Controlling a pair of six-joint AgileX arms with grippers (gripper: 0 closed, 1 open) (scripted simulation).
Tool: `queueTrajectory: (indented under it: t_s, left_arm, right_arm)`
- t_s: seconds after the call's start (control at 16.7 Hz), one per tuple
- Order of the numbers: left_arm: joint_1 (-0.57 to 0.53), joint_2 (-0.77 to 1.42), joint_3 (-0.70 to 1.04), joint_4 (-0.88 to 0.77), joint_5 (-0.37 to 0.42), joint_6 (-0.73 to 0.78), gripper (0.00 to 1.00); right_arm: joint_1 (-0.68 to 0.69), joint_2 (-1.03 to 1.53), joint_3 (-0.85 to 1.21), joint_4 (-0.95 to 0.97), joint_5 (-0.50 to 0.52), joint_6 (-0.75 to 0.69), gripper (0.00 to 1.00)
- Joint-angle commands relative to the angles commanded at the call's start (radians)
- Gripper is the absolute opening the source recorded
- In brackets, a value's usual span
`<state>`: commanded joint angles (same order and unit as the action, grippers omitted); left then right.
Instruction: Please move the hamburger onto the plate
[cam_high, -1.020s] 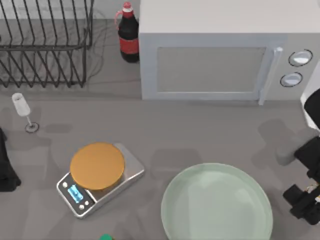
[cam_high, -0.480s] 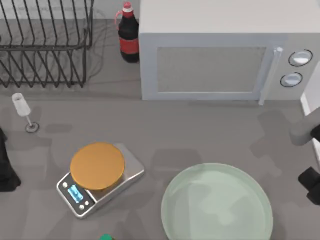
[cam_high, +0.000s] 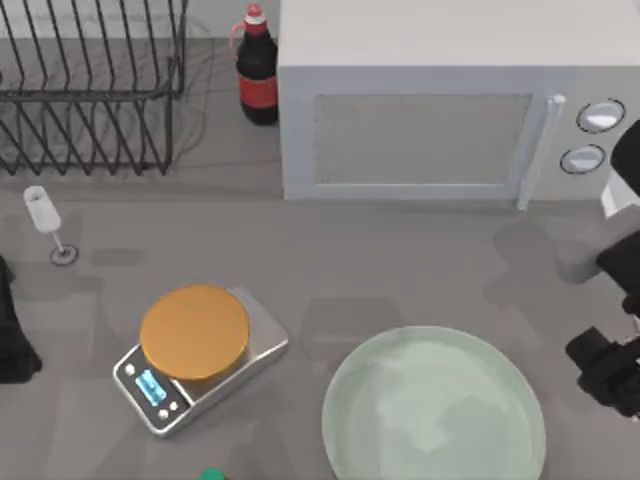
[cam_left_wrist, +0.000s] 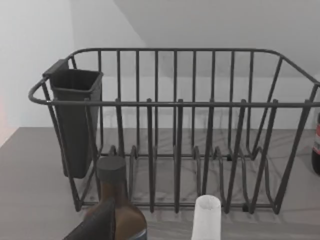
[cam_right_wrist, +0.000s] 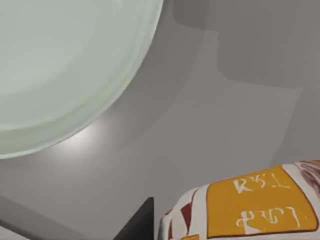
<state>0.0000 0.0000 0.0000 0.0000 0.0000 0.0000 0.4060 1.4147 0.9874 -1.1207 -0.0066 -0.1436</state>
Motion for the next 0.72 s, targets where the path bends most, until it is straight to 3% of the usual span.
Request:
queueTrajectory:
  t_s: [0.3, 0.72]
  left_arm:
    - [0.000, 0.000, 0.000, 0.000, 0.000, 0.000, 1.00]
    - [0.000, 0.000, 0.000, 0.000, 0.000, 0.000, 1.00]
  right_arm:
    - [0.147, 0.086, 0.067, -0.012, 0.000, 0.417, 0.00]
    - [0.324, 0.226, 0.142, -0.026, -0.015, 1.342, 0.00]
